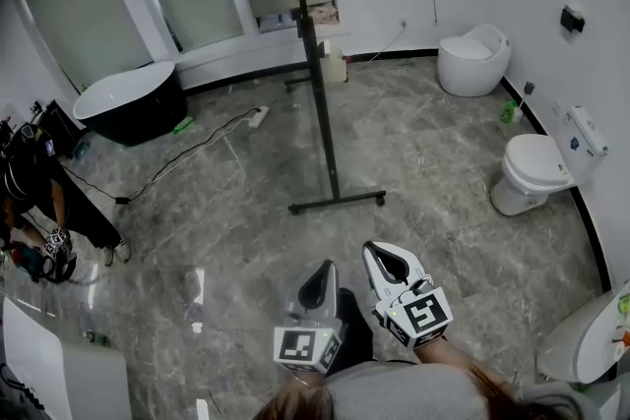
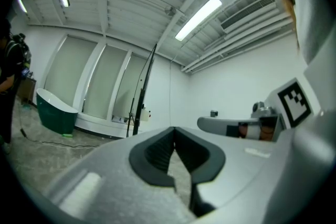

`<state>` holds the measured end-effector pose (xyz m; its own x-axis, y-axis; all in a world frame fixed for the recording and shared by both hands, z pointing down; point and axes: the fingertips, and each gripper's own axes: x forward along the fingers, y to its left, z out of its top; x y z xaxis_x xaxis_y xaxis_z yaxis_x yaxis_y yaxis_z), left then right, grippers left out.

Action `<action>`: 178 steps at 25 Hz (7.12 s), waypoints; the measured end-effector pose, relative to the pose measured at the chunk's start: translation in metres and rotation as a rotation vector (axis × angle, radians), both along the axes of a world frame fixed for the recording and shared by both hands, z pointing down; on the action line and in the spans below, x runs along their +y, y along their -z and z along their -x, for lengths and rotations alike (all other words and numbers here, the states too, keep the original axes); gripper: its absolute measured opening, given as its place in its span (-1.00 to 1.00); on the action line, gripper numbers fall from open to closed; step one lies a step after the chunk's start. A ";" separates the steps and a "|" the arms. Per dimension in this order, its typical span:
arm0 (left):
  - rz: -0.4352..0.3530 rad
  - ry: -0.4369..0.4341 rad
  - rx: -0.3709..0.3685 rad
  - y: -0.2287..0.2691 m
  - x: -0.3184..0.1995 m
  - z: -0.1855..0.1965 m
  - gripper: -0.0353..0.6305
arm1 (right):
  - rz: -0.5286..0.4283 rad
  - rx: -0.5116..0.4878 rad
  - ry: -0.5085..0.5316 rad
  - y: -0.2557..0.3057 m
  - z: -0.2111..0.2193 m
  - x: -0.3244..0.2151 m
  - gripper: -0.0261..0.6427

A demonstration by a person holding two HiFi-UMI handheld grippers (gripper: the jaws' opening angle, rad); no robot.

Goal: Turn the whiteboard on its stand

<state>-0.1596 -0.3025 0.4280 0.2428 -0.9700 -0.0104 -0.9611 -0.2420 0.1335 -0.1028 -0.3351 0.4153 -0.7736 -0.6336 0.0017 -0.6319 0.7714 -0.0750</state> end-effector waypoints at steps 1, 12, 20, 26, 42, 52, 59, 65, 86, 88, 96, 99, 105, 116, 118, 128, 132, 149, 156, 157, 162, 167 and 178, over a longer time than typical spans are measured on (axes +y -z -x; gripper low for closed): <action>-0.002 -0.003 0.004 0.000 -0.007 0.003 -0.89 | -0.002 0.002 0.002 -0.002 0.002 -0.006 -0.94; -0.025 -0.068 -0.026 0.000 -0.126 0.042 -0.89 | -0.005 0.025 -0.048 -0.009 0.046 -0.117 -0.94; -0.021 -0.109 -0.037 0.010 -0.222 0.085 -0.89 | -0.009 0.043 -0.090 0.004 0.091 -0.211 -0.94; -0.016 -0.131 -0.052 0.010 -0.271 0.110 -0.89 | -0.010 0.020 -0.118 0.006 0.113 -0.262 -0.94; -0.014 -0.051 -0.037 0.013 -0.309 0.140 -0.89 | -0.099 0.075 -0.029 0.057 0.154 -0.362 -0.66; 0.008 -0.017 -0.076 0.010 -0.310 0.157 -0.89 | -0.294 0.046 -0.186 0.231 0.201 -0.526 -0.16; 0.029 0.042 -0.090 0.003 -0.296 0.180 -0.89 | -0.205 0.153 -0.225 0.229 0.235 -0.585 -0.17; 0.043 0.081 -0.085 0.000 -0.293 0.194 -0.89 | -0.098 0.084 -0.211 0.228 0.239 -0.603 -0.47; 0.015 0.060 -0.062 0.005 -0.292 0.168 -0.89 | -0.075 0.018 -0.390 0.229 0.219 -0.581 -0.79; 0.017 0.059 -0.056 0.003 -0.290 0.164 -0.89 | -0.076 0.018 -0.390 0.228 0.217 -0.577 -0.79; 0.043 0.071 -0.046 -0.003 -0.276 0.149 -0.89 | -0.073 0.004 -0.372 0.231 0.209 -0.557 -0.75; 0.056 0.059 -0.051 -0.010 -0.266 0.134 -0.89 | -0.071 -0.004 -0.358 0.233 0.207 -0.548 -0.73; 0.056 0.088 -0.003 -0.020 -0.246 0.129 -0.89 | -0.070 -0.007 -0.350 0.237 0.202 -0.534 -0.72; 0.044 0.072 -0.025 -0.016 -0.205 0.127 -0.89 | -0.069 0.009 -0.371 0.232 0.189 -0.502 -0.75; 0.054 0.082 -0.019 -0.017 -0.192 0.130 -0.89 | -0.067 0.008 -0.373 0.231 0.184 -0.495 -0.75; 0.084 0.047 0.012 -0.023 -0.143 0.125 -0.89 | -0.066 0.002 -0.383 0.236 0.175 -0.450 -0.74; 0.078 0.028 0.011 -0.021 -0.129 0.121 -0.89 | -0.067 -0.004 -0.379 0.236 0.171 -0.431 -0.71; 0.056 -0.064 0.009 -0.016 -0.086 0.083 -0.89 | -0.069 -0.011 -0.384 0.238 0.146 -0.370 -0.71; 0.047 -0.093 0.021 -0.018 -0.073 0.057 -0.89 | -0.069 -0.012 -0.382 0.235 0.140 -0.349 -0.71; 0.049 -0.095 0.026 -0.018 -0.069 0.053 -0.89 | -0.067 -0.014 -0.379 0.236 0.140 -0.346 -0.70; 0.046 -0.058 0.046 -0.013 -0.045 0.043 -0.89 | -0.060 -0.022 -0.362 0.237 0.137 -0.333 -0.66; 0.039 -0.005 0.054 -0.011 -0.012 0.039 -0.89 | -0.062 -0.012 -0.375 0.235 0.131 -0.311 -0.68; 0.056 0.039 0.087 -0.017 0.047 0.013 -0.89 | -0.052 -0.029 -0.350 0.238 0.119 -0.254 -0.64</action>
